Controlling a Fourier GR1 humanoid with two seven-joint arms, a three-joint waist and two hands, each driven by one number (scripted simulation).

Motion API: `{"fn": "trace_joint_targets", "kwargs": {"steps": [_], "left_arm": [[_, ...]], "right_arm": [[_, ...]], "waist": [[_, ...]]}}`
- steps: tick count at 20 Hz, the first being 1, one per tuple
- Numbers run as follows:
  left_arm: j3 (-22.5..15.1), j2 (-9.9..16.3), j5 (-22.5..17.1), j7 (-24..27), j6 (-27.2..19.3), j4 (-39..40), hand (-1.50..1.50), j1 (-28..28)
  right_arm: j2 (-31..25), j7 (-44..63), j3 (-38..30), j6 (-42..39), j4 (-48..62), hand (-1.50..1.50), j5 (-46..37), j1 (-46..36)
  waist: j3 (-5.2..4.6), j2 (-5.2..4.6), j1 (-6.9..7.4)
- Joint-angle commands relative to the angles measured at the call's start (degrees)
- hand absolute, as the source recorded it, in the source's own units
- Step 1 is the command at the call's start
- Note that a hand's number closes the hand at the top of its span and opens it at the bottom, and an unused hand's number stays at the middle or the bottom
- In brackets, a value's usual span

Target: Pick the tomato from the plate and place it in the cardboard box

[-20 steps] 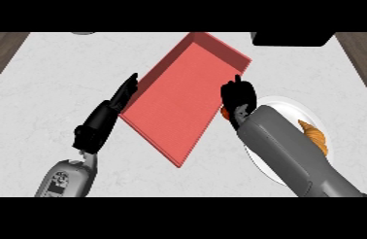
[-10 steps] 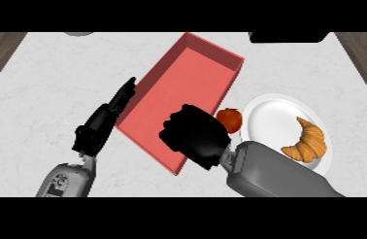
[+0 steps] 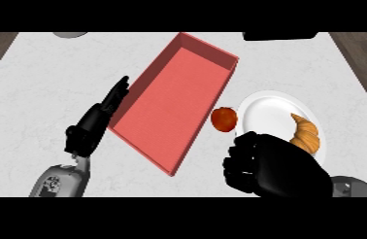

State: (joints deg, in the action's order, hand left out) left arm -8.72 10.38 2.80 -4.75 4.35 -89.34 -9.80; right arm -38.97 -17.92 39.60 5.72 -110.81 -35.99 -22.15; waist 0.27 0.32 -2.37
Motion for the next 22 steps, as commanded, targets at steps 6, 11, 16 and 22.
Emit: {"fn": "trace_joint_targets", "kwargs": {"steps": [6,11,16,22], "left_arm": [[-0.5,-0.9,1.3,1.0,-0.4,1.0,0.00,0.5],[-1.0,-0.8,0.7,0.1,1.4,-1.4,0.00,2.1],[0.6,-1.5,1.4,-0.2,1.7,-0.2,0.00,-0.6],[0.3,-2.9,1.6,-1.5,2.4,-1.0,0.00,-0.6]], "right_arm": [[-14.1,-19.8,-21.4,4.0,-10.5,1.50,25.7,18.6],[-16.8,-19.1,-33.0,-3.6,-13.6,1.50,38.0,23.5],[-12.1,-11.6,-36.2,-7.8,-10.3,1.50,36.4,18.0],[-9.6,1.8,-36.4,-12.6,-11.2,1.50,39.7,6.6]], "waist": [[-0.14,-0.23,0.26],[-0.26,-0.13,1.36],[-0.29,-0.30,2.38],[-0.31,-0.32,2.72]]}}
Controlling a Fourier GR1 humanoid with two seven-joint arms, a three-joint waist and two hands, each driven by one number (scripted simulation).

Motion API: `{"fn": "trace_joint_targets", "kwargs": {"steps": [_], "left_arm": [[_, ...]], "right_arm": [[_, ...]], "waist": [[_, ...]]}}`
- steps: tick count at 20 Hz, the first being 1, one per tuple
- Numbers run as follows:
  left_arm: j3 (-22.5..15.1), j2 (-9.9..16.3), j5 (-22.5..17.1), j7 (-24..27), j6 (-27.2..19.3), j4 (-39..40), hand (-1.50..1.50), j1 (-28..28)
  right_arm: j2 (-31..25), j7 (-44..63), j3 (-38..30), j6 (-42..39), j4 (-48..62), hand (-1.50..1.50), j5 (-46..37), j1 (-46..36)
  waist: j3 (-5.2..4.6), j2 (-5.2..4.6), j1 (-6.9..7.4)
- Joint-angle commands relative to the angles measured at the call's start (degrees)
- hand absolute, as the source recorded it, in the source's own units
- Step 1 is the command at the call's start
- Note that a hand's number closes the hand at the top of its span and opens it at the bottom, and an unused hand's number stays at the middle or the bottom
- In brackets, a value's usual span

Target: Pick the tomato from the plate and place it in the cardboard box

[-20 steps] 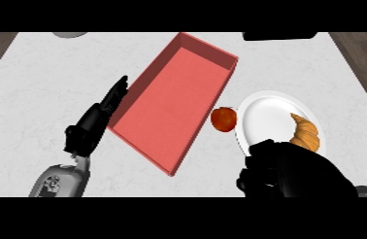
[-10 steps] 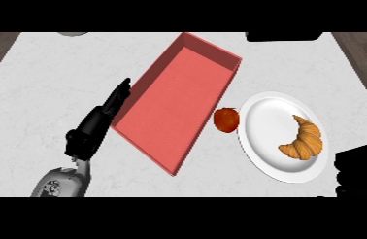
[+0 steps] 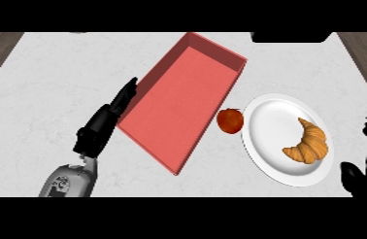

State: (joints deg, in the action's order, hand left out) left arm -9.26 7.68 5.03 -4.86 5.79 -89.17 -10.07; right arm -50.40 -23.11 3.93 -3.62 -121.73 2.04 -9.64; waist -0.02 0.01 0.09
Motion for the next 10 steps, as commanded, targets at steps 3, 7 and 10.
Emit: {"fn": "trace_joint_targets", "kwargs": {"steps": [3,7,10], "left_arm": [[-0.3,-2.2,2.1,0.0,-0.7,3.4,0.00,-3.7],[1.9,-0.1,-0.5,0.7,2.7,1.2,0.00,-1.6],[2.7,1.0,-1.2,-2.8,3.6,-2.1,0.00,-1.1]], "right_arm": [[5.1,11.1,3.2,-4.3,5.2,1.50,1.0,-14.4],[11.3,16.0,6.5,-5.2,8.3,1.50,-1.6,-21.1],[16.1,21.9,10.1,-3.0,10.9,1.50,-5.5,-26.9]], "waist": [[-0.03,-0.12,0.52],[-0.03,-0.05,0.56],[-0.03,0.01,0.83]]}}
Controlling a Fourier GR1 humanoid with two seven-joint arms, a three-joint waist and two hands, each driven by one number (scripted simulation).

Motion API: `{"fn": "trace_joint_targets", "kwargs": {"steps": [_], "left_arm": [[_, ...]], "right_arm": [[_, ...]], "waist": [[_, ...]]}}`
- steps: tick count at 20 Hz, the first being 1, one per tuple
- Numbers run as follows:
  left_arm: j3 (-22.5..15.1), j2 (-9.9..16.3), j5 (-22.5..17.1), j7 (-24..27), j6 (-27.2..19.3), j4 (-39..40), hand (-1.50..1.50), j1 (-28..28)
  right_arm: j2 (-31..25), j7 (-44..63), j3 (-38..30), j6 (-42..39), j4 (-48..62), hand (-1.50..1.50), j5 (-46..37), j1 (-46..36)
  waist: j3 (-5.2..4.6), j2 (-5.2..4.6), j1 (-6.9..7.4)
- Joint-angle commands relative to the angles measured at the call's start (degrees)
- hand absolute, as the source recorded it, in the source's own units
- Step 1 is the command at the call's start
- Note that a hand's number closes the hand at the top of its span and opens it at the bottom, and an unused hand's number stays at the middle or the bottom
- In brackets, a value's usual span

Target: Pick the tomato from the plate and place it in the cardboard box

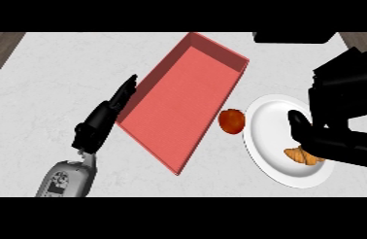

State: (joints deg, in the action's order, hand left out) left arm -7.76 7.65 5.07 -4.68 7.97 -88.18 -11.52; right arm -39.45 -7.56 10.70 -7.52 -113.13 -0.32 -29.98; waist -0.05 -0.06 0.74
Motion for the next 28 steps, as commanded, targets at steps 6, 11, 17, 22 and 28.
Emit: {"fn": "trace_joint_targets", "kwargs": {"steps": [6,11,17,22,28], "left_arm": [[-1.5,-3.6,3.3,2.3,-2.1,3.8,0.00,-0.4],[0.0,-0.9,1.4,-0.8,0.8,-2.2,0.00,1.7],[1.2,-1.4,1.9,1.9,1.2,3.2,0.00,-0.7],[-0.6,-2.7,3.3,0.8,-0.4,-0.9,0.00,1.4],[1.4,-1.2,2.0,1.1,1.8,0.1,0.00,0.4]], "right_arm": [[10.1,0.5,4.2,0.4,15.5,1.50,-13.3,-12.1],[17.7,-1.5,7.9,3.9,24.3,1.50,-22.3,-15.7],[23.7,-3.6,10.9,5.5,33.9,1.50,-29.5,-16.9],[30.3,0.7,10.4,1.4,44.3,-1.50,-24.7,-18.8],[34.4,-11.6,6.0,3.5,55.4,-1.50,-23.1,-19.0]], "waist": [[0.01,-0.09,-0.11],[0.03,-0.05,0.17],[0.03,-0.15,-0.16],[0.03,-0.22,0.59],[0.06,-0.31,0.31]]}}
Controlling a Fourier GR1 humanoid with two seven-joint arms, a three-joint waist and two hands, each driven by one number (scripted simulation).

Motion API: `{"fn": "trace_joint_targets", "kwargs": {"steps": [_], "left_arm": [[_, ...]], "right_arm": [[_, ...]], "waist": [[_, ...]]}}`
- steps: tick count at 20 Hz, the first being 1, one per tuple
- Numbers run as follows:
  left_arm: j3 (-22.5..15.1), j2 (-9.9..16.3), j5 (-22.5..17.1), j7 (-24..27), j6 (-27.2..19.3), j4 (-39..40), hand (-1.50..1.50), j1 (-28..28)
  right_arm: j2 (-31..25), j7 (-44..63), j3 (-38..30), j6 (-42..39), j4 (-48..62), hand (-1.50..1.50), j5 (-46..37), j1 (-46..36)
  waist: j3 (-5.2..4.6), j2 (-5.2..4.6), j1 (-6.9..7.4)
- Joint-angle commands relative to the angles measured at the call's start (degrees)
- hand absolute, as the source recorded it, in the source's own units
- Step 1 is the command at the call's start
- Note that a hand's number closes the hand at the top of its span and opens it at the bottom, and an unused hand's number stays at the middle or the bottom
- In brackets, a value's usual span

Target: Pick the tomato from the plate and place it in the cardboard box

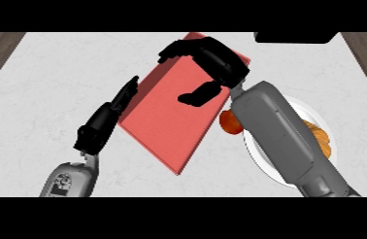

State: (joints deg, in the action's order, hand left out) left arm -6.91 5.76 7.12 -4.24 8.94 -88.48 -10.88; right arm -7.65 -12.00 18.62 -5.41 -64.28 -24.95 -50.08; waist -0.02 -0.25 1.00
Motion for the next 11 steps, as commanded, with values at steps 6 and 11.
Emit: {"fn": "trace_joint_targets", "kwargs": {"steps": [6,11], "left_arm": [[-0.1,-0.3,0.2,-1.5,0.2,-0.3,0.00,-0.9],[1.9,1.4,0.2,1.6,0.5,1.0,0.00,-0.3]], "right_arm": [[4.9,-7.6,-16.0,-2.7,6.8,-1.50,17.3,-1.7],[0.3,-8.2,-25.8,-11.6,12.5,-1.50,28.2,-4.3]], "waist": [[0.07,-0.16,-0.14],[0.04,-0.20,-0.04]]}}
